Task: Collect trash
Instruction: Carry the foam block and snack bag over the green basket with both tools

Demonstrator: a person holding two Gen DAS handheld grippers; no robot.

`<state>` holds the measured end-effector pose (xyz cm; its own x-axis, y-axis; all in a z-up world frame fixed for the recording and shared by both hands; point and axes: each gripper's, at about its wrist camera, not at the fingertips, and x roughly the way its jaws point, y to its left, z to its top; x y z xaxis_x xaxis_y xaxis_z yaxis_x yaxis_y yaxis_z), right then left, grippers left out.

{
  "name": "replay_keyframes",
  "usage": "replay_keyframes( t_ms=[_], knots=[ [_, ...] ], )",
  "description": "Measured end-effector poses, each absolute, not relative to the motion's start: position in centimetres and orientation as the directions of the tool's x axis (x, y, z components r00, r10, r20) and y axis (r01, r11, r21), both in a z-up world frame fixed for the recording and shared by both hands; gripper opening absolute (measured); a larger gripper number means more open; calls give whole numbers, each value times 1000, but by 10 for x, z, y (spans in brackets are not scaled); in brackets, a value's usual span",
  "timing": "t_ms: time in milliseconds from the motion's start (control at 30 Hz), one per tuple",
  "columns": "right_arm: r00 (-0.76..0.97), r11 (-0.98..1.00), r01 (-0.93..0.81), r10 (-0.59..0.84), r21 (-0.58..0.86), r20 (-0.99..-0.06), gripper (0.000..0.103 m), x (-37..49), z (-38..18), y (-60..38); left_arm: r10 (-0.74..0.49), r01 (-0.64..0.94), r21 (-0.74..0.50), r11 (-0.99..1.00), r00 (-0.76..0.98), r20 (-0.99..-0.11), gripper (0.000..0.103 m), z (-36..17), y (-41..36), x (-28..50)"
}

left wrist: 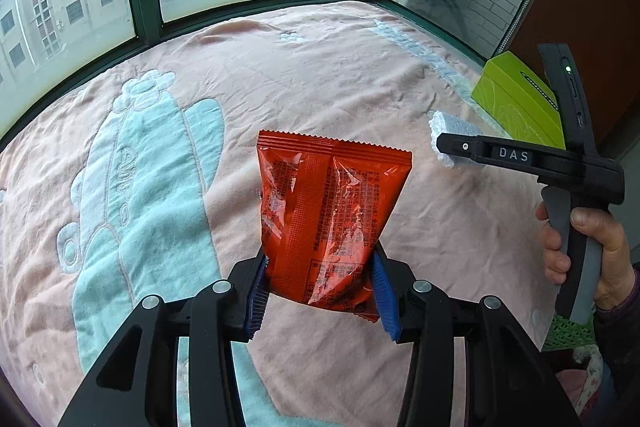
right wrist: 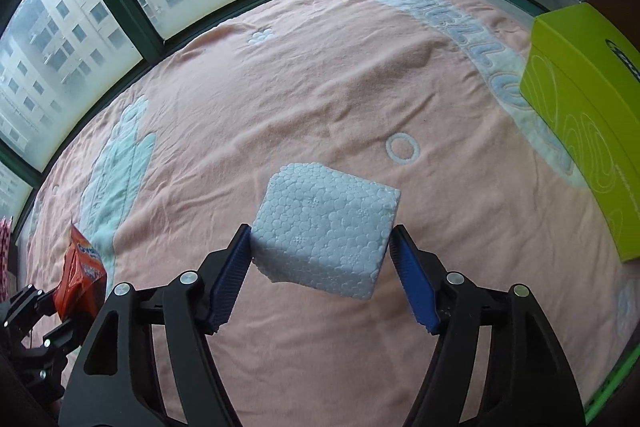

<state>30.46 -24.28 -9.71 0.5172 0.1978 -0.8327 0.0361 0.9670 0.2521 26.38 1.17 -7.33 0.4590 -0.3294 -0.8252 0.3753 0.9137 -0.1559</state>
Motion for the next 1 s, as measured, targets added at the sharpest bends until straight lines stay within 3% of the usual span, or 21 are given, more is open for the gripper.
replay_keyframes(
  t_ms=[467, 1000],
  knots=[
    [595, 980, -25, 174, 198, -785, 69, 196, -52, -261, -352, 413, -150, 898, 475, -807, 44, -49, -31, 212],
    [645, 976, 55, 125, 209, -754, 69, 94, -36, -313, -431, 498, -183, 848, 445, -785, 44, -35, -89, 155]
  ],
)
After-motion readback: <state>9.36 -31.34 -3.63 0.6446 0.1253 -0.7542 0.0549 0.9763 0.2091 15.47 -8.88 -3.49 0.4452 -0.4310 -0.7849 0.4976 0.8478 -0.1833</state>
